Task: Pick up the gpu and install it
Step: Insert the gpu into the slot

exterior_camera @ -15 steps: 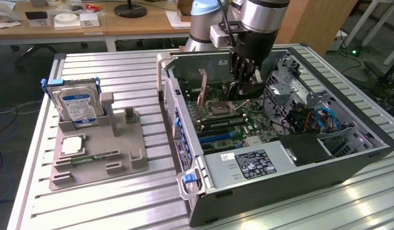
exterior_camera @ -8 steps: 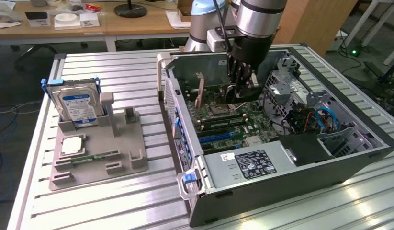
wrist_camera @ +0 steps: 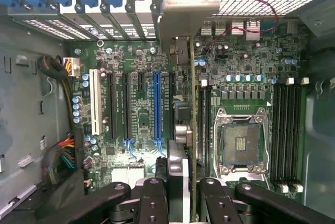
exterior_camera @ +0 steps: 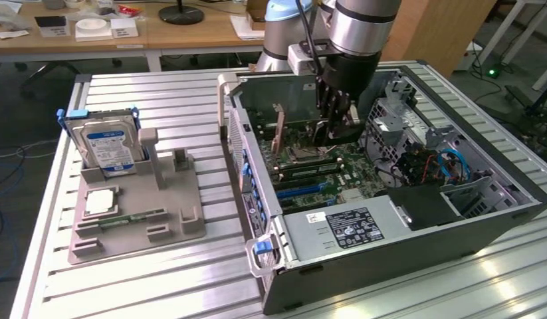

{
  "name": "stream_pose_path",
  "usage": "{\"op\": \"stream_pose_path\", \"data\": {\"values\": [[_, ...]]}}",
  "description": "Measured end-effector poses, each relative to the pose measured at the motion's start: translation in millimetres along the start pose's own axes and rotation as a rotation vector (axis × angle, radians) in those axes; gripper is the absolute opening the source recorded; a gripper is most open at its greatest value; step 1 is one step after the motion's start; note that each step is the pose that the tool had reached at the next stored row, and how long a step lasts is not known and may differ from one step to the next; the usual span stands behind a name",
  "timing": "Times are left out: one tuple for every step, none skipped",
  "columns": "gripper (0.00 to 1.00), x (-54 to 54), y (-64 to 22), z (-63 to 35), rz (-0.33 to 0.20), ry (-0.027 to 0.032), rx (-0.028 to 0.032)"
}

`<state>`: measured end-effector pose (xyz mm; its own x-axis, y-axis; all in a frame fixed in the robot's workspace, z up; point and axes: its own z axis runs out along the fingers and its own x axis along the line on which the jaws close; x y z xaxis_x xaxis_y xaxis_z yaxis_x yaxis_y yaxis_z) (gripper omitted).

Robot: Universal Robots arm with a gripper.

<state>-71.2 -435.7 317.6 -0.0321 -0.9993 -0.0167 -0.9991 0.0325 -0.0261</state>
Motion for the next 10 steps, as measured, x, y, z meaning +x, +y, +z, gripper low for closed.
{"op": "stream_pose_path", "data": {"values": [[0.28, 0.8, 0.0, 0.1, 0.0, 0.0, 0.0], [0.28, 1.7, -0.1, 0.2, 0.0, 0.0, 0.0], [0.28, 2.9, -0.1, 0.3, 0.0, 0.0001, 0.0], [0.28, 4.0, -0.1, 0.4, 0.0, 0.0001, -0.0001], [0.28, 5.3, -0.2, 0.5, 0.0, 0.0001, 0.0], [0.28, 6.4, -0.2, 0.7, 0.0, 0.0, -0.0001], [0.28, 7.4, -0.2, 0.9, 0.0, 0.0001, 0.0], [0.28, 8.1, -0.3, 1.4, 0.0, 0.0, 0.0], [0.28, 8.5, 0.0, 2.3, 0.0, -0.0001, 0.0001], [0.28, 8.6, 0.6, 3.5, 0.0, -0.0002, 0.0001]]}}
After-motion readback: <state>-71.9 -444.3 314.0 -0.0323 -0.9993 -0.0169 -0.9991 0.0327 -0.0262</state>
